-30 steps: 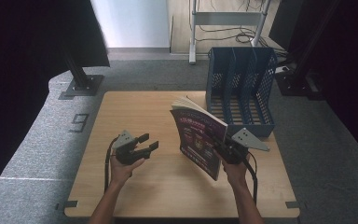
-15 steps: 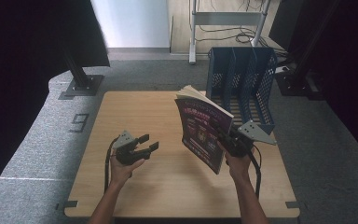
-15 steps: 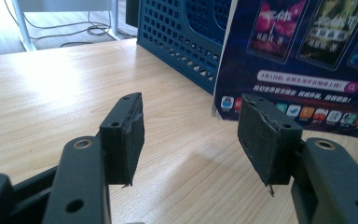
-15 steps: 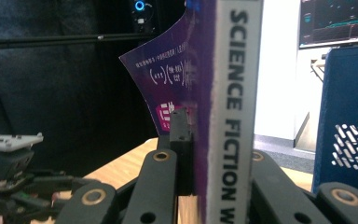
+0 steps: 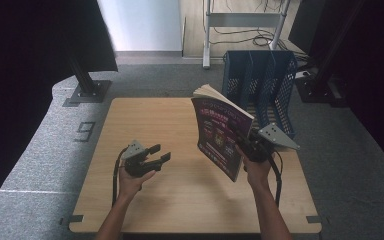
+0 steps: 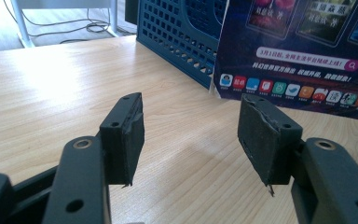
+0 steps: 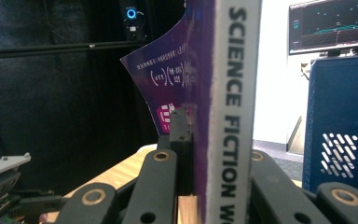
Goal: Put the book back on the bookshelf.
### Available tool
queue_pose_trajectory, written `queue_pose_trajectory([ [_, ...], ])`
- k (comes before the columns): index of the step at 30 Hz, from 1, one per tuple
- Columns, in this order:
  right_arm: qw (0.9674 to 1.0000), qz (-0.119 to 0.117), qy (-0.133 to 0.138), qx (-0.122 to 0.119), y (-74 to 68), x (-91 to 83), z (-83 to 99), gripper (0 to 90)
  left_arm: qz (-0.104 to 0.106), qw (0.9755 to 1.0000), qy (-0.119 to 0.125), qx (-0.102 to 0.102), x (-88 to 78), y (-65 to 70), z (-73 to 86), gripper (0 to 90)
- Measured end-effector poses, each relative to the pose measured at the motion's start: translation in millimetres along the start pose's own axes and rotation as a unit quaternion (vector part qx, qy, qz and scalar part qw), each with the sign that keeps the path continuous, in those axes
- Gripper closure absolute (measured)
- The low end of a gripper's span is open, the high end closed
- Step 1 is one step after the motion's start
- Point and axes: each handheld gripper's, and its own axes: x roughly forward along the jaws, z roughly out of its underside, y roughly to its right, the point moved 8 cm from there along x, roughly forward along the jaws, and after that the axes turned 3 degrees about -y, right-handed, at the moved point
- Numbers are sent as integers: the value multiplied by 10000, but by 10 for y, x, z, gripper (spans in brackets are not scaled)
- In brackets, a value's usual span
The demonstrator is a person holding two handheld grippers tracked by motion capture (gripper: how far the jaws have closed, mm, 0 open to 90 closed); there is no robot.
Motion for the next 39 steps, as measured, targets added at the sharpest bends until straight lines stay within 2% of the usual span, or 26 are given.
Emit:
queue_pose_trajectory([
  [39,9984,444,344,32,264,-73,-475,814,13,10000,-89,-24,19,-32,45,413],
])
